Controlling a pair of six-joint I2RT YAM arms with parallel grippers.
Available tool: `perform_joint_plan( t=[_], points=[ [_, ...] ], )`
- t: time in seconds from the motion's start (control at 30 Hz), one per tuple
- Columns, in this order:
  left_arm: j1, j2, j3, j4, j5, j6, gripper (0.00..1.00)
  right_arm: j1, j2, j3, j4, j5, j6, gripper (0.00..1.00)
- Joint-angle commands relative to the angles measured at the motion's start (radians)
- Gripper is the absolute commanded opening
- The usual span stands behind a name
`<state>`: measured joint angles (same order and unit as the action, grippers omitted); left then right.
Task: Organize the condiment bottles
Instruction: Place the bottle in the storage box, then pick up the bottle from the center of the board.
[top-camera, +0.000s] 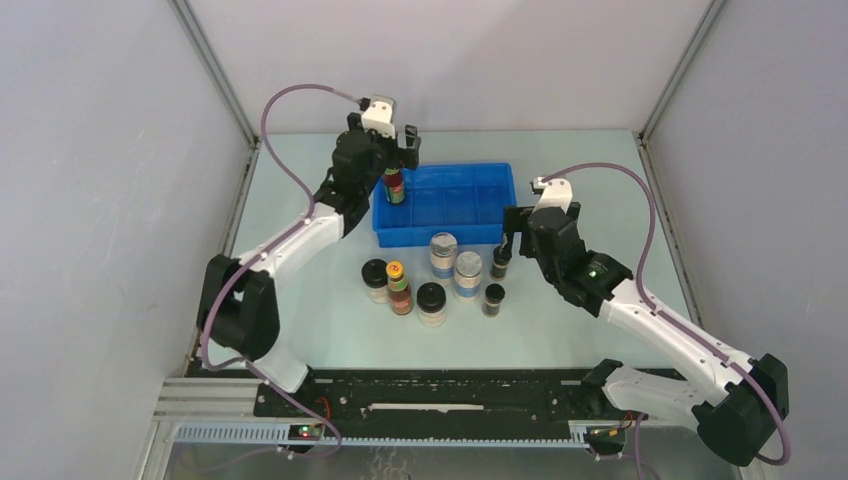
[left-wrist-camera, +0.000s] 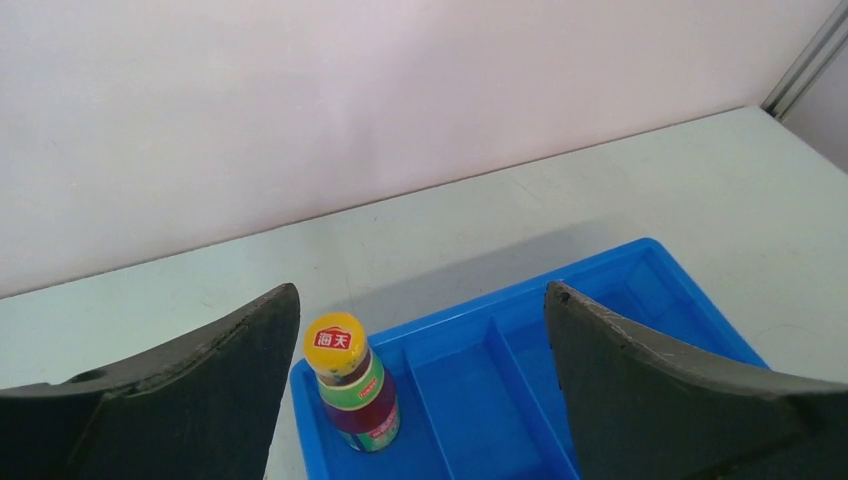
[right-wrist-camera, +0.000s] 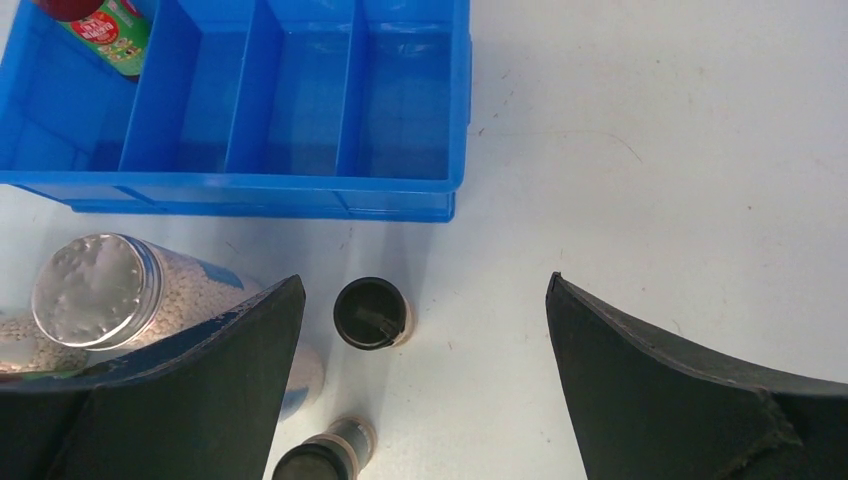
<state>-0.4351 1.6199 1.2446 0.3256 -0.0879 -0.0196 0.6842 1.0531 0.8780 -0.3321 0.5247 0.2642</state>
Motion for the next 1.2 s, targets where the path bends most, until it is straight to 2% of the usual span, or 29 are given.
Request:
perform_joint_plan(
  t=[0.0, 0.4, 0.73, 0.97, 1.17],
  points=[
    [-0.038, -0.11, -0.063, -0.007, -0.075, -0.014, 0.96, 0.017, -0.034, 0.013, 0.01, 0.018, 0.019, 1.0],
    [-0.154, -0.304, -0.211, -0.064, -0.193, -0.028, 0.96, 0.061, -0.042, 0.013, 0.007, 0.02, 0.012, 1.0],
    [-0.195, -0.457, -0.277, -0.114, -0.27, -0.061, 0.96, 0.123, -0.045, 0.013, 0.035, -0.005, -0.017, 1.0],
    [-0.214, -0.556, -0.291, -0.224, -0.286, -0.119, 0.96, 0.141, -0.051, 0.013, 0.041, 0.011, -0.023, 1.0],
    [-0.304, -0.656, -0.369, -0.318, -0.356, -0.169, 0.94, 0.14, -0.07, 0.013, 0.019, 0.046, -0.009, 1.0]
  ],
)
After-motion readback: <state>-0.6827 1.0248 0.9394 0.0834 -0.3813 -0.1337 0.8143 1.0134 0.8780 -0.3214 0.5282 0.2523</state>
